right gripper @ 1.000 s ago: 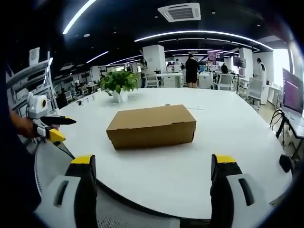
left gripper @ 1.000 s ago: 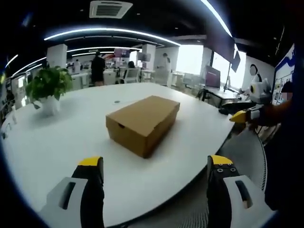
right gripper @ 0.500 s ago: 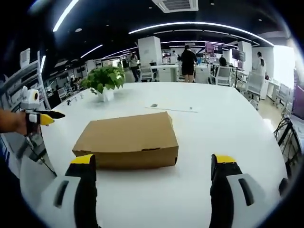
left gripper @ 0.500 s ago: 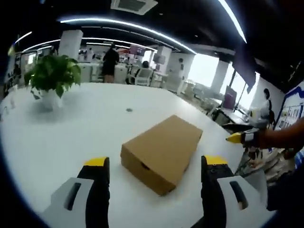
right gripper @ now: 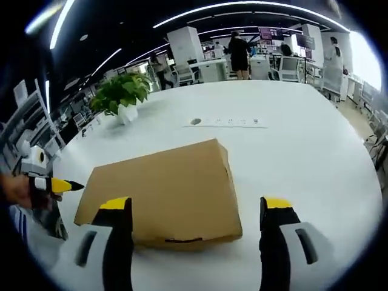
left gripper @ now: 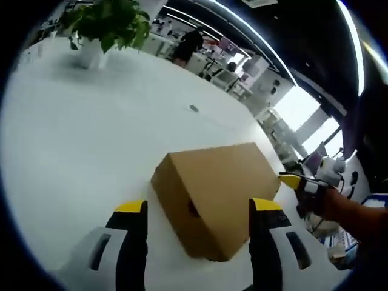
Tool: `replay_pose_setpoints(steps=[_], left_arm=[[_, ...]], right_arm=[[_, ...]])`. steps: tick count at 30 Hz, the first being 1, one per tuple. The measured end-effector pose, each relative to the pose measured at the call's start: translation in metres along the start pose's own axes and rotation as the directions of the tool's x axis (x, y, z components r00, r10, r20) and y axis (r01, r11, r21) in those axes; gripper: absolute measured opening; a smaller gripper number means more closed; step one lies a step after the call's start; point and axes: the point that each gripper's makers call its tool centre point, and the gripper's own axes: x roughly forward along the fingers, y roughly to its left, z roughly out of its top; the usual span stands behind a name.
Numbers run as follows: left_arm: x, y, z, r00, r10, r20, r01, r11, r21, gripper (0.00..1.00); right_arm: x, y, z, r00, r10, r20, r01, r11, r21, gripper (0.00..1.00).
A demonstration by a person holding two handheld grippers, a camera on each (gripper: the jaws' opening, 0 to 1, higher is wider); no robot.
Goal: Operate the shoe box by opening the lid, removing the specified soft item, and placing it in the target area until the item is outside and the box remains undamaged.
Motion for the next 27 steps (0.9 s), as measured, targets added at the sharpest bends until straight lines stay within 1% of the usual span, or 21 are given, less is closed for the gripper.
replay_pose_setpoints(steps=[2, 3, 4, 5, 6, 7, 8, 9, 10, 11, 12, 13, 16, 17, 22, 27], left_arm=[[0.005, 0.002, 0.002, 1.0, 0.01, 0.004, -0.01, 1.0, -0.007, 0.66], [0.008, 0.003, 0.002, 1.0, 0.012, -0.001, -0.012, 1.0, -0.021, 0.65], [0.011, 0.003, 0.002, 1.0, 0.016, -0.002, -0.016, 0.999, -0.037, 0.63], [0.013, 0.003, 0.002, 1.0, 0.017, -0.002, -0.017, 0.999, -0.037, 0.61], [0.016, 0.003, -0.001, 1.0, 0.024, -0.012, -0.024, 0.999, -0.03, 0.6], [0.018, 0.005, -0.004, 0.999, 0.039, -0.033, -0.04, 0.999, -0.009, 0.58], [0.019, 0.005, -0.007, 0.998, 0.05, -0.045, -0.049, 0.999, 0.02, 0.55], [0.021, 0.002, -0.009, 0.998, 0.04, -0.052, -0.038, 0.999, 0.028, 0.52], [0.023, 0.001, -0.011, 0.998, 0.034, -0.06, -0.032, 0.999, 0.034, 0.49], [0.024, 0.003, -0.018, 0.995, 0.044, -0.094, -0.04, 0.998, 0.042, 0.46], [0.026, 0.002, -0.017, 0.996, 0.034, -0.084, -0.032, 0.999, 0.036, 0.45], [0.028, 0.001, -0.012, 0.998, 0.027, -0.052, -0.026, 0.999, 0.025, 0.45], [0.032, -0.004, -0.013, 0.998, 0.007, -0.056, -0.006, 1.0, 0.02, 0.42], [0.032, -0.003, -0.012, 0.998, 0.013, -0.055, -0.011, 1.0, 0.024, 0.42], [0.03, 0.0, -0.01, 0.999, -0.001, -0.05, 0.003, 1.0, 0.028, 0.41], [0.022, 0.006, -0.01, 0.999, -0.003, -0.045, 0.004, 1.0, 0.03, 0.4]], right_arm=[[0.006, -0.001, -0.002, 1.0, 0.004, -0.017, -0.004, 1.0, -0.006, 0.76], [0.01, -0.002, -0.005, 0.999, 0.006, -0.041, -0.006, 1.0, -0.002, 0.74], [0.012, -0.002, -0.007, 0.998, 0.014, -0.054, -0.013, 1.0, 0.006, 0.71], [0.014, -0.001, -0.012, 0.997, 0.023, -0.08, -0.022, 1.0, 0.02, 0.67], [0.016, 0.0, -0.013, 0.996, 0.032, -0.087, -0.031, 0.999, 0.02, 0.62], [0.016, -0.004, -0.017, 0.994, 0.013, -0.11, -0.015, 1.0, -0.02, 0.6], [0.016, -0.005, -0.018, 0.993, 0.005, -0.119, -0.011, 0.999, -0.05, 0.58], [0.017, -0.002, -0.016, 0.994, 0.024, -0.105, -0.026, 0.999, -0.022, 0.59], [0.017, -0.003, -0.017, 0.994, 0.024, -0.108, -0.026, 1.0, -0.016, 0.58], [0.016, -0.003, -0.017, 0.994, 0.026, -0.107, -0.028, 0.999, -0.018, 0.58], [0.016, -0.003, -0.016, 0.994, 0.031, -0.108, -0.033, 0.999, -0.023, 0.57], [0.015, -0.003, -0.016, 0.994, 0.032, -0.109, -0.035, 0.999, -0.021, 0.57], [0.014, -0.003, -0.016, 0.994, 0.035, -0.108, -0.038, 0.999, -0.022, 0.55], [0.014, -0.003, -0.017, 0.993, 0.035, -0.109, -0.038, 0.999, -0.022, 0.55], [0.01, 0.0, -0.021, 0.993, 0.033, -0.11, -0.034, 0.999, -0.007, 0.53], [0.002, 0.012, -0.031, 0.992, 0.035, -0.12, -0.035, 0.999, 0.005, 0.52]])
